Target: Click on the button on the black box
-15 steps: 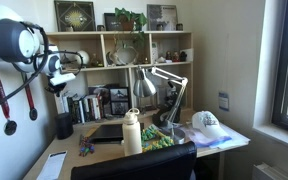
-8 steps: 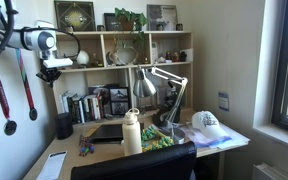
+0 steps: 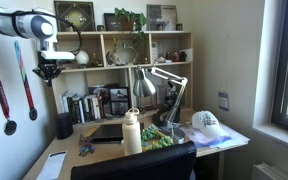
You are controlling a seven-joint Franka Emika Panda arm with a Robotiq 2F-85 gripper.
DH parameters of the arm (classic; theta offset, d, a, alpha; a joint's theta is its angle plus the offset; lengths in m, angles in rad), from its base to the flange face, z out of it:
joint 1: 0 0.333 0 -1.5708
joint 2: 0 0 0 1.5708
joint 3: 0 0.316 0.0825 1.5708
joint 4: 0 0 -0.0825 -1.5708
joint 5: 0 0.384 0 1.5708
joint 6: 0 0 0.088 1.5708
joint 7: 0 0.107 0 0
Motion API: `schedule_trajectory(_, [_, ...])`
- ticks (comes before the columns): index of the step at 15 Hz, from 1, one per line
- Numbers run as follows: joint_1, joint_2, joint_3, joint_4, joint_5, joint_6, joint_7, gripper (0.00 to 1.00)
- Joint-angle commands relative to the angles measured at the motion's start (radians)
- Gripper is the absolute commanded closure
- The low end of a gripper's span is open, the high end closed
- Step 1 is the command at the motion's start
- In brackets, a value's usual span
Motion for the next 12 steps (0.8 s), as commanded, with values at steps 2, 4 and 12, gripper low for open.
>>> schedule_trajectory(2, [0.021,-0.091,-0.030,-0.107,-0.002,0.023,-0.063,1.00])
schedule_trajectory(4, [0.032,-0.094,-0.030,-0.117,0.000,0.024,-0.068,0.72])
schedule_trajectory(12, [0.070,-0.093,-0.021,-0.141,-0.013,0.045,-0.068,0.14])
